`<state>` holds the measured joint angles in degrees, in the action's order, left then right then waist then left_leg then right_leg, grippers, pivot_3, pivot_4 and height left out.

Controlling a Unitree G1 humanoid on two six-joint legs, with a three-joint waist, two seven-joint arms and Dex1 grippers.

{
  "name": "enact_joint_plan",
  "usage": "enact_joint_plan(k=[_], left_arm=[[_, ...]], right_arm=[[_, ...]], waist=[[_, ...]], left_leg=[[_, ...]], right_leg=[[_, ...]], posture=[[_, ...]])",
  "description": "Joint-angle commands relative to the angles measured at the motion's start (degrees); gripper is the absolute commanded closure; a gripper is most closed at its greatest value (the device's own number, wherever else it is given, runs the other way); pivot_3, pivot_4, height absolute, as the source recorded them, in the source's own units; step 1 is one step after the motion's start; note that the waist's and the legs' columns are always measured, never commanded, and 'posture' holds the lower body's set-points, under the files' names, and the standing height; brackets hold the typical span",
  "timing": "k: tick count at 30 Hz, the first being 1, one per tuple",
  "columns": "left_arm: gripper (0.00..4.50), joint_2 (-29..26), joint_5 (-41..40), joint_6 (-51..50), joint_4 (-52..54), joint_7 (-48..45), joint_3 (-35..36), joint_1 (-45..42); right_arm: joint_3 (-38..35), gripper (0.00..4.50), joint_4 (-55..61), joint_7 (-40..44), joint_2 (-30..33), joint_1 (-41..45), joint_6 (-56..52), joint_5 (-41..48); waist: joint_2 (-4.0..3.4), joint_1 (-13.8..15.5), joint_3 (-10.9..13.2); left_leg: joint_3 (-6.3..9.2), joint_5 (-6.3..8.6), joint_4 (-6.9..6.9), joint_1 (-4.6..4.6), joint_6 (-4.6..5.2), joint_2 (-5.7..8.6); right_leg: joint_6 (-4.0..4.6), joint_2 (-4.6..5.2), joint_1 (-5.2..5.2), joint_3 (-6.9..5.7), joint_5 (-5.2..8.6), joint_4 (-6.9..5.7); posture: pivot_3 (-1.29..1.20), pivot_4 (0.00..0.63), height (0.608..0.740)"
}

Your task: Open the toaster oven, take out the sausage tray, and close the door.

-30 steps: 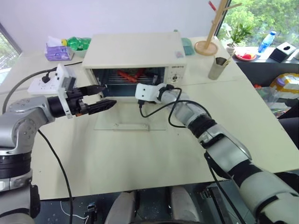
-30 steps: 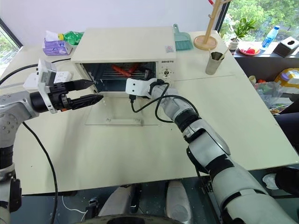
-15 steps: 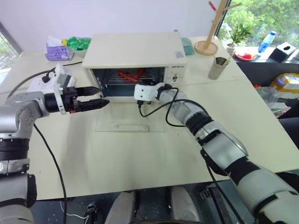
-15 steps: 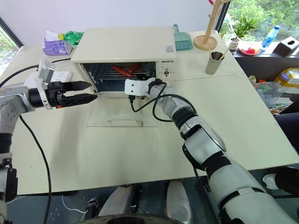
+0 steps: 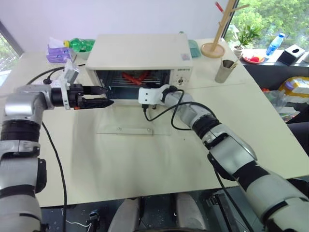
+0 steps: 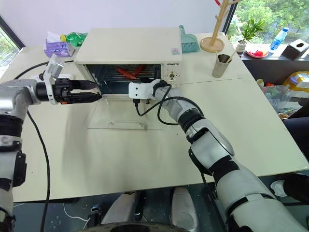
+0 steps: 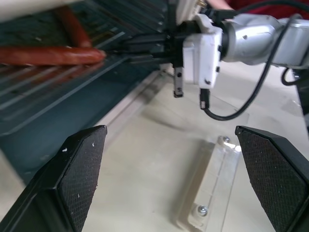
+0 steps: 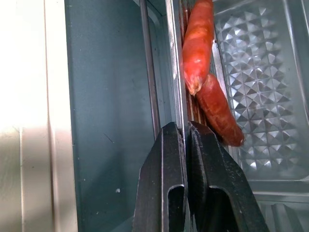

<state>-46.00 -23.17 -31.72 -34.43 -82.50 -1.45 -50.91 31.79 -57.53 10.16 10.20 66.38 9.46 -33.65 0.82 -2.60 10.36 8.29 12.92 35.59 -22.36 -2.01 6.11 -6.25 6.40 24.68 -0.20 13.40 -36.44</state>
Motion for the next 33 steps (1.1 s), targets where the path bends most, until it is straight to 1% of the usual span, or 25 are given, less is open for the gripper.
enact_joint_plan(k=[1, 5, 12, 19, 25, 33], left_arm=[[0.00, 0.26, 1.47, 2.52, -1.63, -0.58, 0.50, -3.08], [0.00, 0.72, 3.13, 4.27, -4.86, -0.72, 0.62, -4.98], [0.00, 1.41, 5.69, 6.79, -10.16, -1.47, 0.61, -8.20], [0.00, 2.67, 8.31, 10.17, -15.99, -1.08, 0.85, -10.27], [0.00, 2.89, 9.23, 11.11, -17.42, -1.73, 1.23, -10.96], [0.00, 2.76, 9.28, 10.72, -16.20, -2.07, 1.58, -10.64]], right_arm=[[-2.25, 4.48, 3.41, 0.41, 1.07, -1.45, -0.66, 1.03], [-2.34, 4.48, 8.34, 1.41, 2.05, -3.37, -1.54, 0.69], [-2.87, 4.48, 20.86, 4.09, 4.61, -9.41, -3.89, -0.28], [-3.27, 4.48, 29.47, 6.04, 6.78, -13.30, -5.36, -1.46], [-3.37, 4.48, 32.83, 6.99, 7.74, -14.95, -6.23, -2.02], [-2.25, 4.48, 27.82, 6.65, 6.17, -13.30, -7.83, -2.82]], waist=[[0.00, 0.05, 0.00], [0.00, 0.03, 0.00], [0.01, 0.05, 0.00], [0.02, 0.08, 0.00], [0.05, 0.16, 0.02], [0.07, 0.06, 0.03]], left_leg=[[0.00, 0.00, 0.00, 0.00, 0.00, 0.00], [0.00, 0.00, 0.00, -0.01, 0.00, 0.01], [-0.02, 0.02, 0.05, -0.07, 0.04, 0.04], [-0.06, 0.07, 0.15, -0.08, 0.11, 0.04], [-0.10, 0.07, 0.20, -0.10, 0.13, 0.04], [-0.10, 0.08, 0.35, -0.12, 0.15, 0.03]], right_leg=[[0.00, 0.00, 0.00, 0.00, 0.00, 0.00], [0.00, 0.01, 0.01, 0.00, 0.00, 0.01], [-0.01, 0.03, 0.03, 0.00, 0.00, 0.03], [-0.03, 0.03, 0.02, 0.00, -0.01, -0.04], [-0.03, 0.03, 0.02, 0.00, -0.01, -0.05], [-0.04, 0.03, 0.02, 0.00, -0.02, -0.17]], posture=[[0.00, 0.150, 0.740], [0.00, 0.150, 0.740], [0.00, 0.150, 0.740], [0.00, 0.150, 0.740], [0.00, 0.150, 0.740], [0.00, 0.150, 0.740]])
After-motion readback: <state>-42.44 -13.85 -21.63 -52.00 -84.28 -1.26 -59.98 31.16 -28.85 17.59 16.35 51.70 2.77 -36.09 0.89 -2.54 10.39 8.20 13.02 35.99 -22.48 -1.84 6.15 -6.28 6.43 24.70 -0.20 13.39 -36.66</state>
